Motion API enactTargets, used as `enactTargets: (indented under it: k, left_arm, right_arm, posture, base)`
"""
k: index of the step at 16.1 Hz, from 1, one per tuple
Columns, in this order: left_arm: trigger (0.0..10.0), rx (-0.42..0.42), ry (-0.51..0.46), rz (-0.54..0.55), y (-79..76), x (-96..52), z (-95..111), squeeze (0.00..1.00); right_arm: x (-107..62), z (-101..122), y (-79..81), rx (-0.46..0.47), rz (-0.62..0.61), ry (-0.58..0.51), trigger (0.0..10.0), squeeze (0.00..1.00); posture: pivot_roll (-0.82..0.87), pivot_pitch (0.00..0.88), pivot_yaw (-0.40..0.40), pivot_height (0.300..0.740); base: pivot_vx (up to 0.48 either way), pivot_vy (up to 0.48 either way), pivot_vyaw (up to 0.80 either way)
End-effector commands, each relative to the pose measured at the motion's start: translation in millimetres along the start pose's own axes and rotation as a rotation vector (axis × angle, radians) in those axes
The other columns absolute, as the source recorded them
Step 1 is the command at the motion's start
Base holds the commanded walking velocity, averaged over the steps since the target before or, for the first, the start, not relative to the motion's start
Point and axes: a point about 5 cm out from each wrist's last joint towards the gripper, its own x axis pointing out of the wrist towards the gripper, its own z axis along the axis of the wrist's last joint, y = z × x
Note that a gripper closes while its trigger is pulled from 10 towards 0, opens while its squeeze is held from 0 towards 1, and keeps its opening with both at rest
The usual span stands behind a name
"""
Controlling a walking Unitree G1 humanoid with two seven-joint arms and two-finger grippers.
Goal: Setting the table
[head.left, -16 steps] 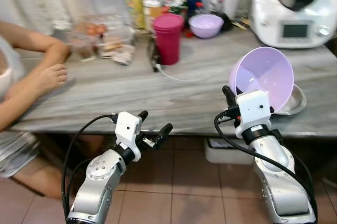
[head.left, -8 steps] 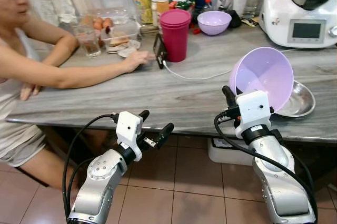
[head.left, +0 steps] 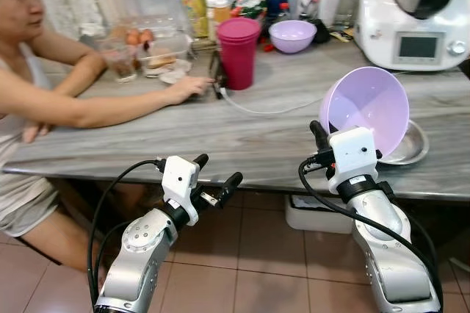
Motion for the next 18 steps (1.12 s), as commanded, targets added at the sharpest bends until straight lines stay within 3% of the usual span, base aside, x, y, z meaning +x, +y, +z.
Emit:
enactTargets:
  k: [1,7,11,18]
  left_arm:
    - [10.0,0.012,-0.002,0.002,0.6,-1.3,1.5,0.00]
    - [10.0,0.033,-0.004,0.003,3.0,-0.7,3.1,0.00]
    - [10.0,-0.002,-0.008,0.013,3.2,-1.3,3.6,0.00]
    - [10.0,0.025,-0.024,0.063,12.2,0.2,8.0,0.00]
  right_arm:
    - [0.9,4.0,1.5,0.001,0.009,-0.013,10.0,0.00]
    - [1.3,3.6,2.3,0.005,0.005,-0.013,10.0,0.00]
    - [1.7,3.6,4.0,0.009,0.005,-0.013,10.0,0.00]
    - [2.9,3.9,5.3,0.013,0.022,-0.023,10.0,0.00]
  posture:
    - [-0.27,0.050,0.083,0.740]
    - [-0.27,0.049,0.091,0.740]
    - [-0.27,0.050,0.095,0.740]
    - [-0.26,0.048,0.101,0.740]
  base:
    - [0.000,-0.292,0.00]
    - [0.000,-0.304,0.00]
    - [0.000,0.000,0.00]
    - [0.000,0.000,0.00]
